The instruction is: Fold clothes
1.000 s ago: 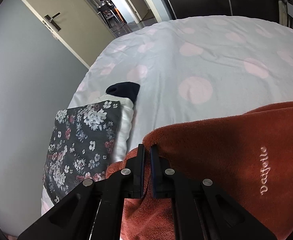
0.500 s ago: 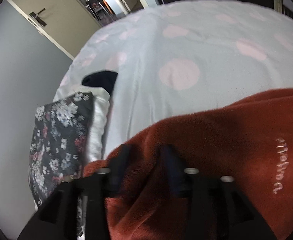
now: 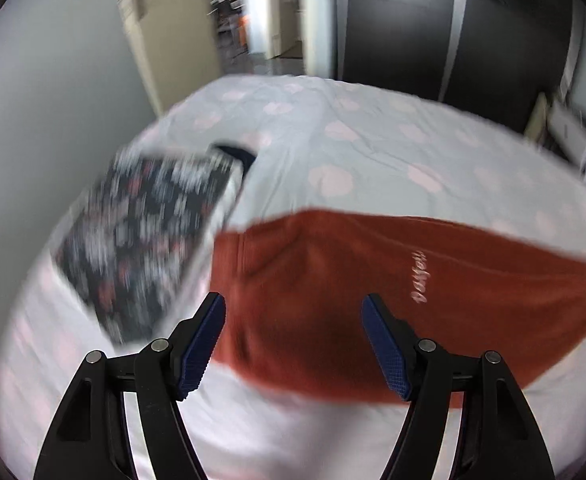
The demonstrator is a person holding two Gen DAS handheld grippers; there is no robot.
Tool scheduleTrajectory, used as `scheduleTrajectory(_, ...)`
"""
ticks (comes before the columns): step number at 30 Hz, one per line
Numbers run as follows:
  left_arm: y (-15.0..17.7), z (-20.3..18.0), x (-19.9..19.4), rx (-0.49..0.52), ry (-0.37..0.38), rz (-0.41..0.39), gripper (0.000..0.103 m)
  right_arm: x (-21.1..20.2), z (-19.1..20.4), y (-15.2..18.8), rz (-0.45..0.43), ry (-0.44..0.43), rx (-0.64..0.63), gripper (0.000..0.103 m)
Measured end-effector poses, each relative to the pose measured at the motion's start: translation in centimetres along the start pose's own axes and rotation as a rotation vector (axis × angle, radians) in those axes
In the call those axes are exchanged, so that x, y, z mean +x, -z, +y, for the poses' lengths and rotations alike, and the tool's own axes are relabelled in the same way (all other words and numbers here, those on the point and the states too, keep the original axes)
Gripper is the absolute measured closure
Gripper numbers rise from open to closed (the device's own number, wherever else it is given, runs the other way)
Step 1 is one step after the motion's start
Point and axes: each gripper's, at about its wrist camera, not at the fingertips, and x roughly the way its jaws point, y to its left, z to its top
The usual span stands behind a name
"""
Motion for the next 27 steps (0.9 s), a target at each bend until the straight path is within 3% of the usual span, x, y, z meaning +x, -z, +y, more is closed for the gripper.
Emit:
scheduleTrajectory(3, 3.7, 2.7, -0.6, -0.213, 0.060, -0.004, 0.031, 0.3, 0.7, 4.6, 0.003, -0.105, 0.024, 0.065)
scheduleTrajectory(7, 8.0, 4.3, 0.3, -0.421, 0.109, 0.016, 0.031, 2.0, -0.1, 10.1, 0.009, -0.176, 0.084, 0.065)
scheduleTrajectory(10, 10.2, 4.6, 2.0, -0.572, 0.166, 0.032, 0.031, 3.4, -1.4, 12.6, -0.008, -0.212, 0.156, 0.058)
scheduleTrajectory(13, 11.4, 4.7, 3.4, -0.691, 0.247, 0.013, 0.031, 4.6, -3.2, 13.8, -0.056, -0.242, 0.216, 0.056)
scheduleTrajectory(17, 11.2, 4.3, 5.0, -0.731, 0.321, -0.017, 0.029, 5.9, -6.6, 13.4, -0.121, -0.310, 0.338, 0.055)
scheduleTrajectory(21, 10.7, 3.8, 7.6, -0.732, 0.308, 0.010, 0.025, 6.5, -7.7, 11.4, -0.201, -0.337, 0.360, 0.052)
scheduleTrajectory(27, 9.9, 3.2, 11.3, -0.703, 0.313, 0.062, 0.025, 9.5, -7.9, 8.8, -0.199, -0.251, 0.379, 0.042)
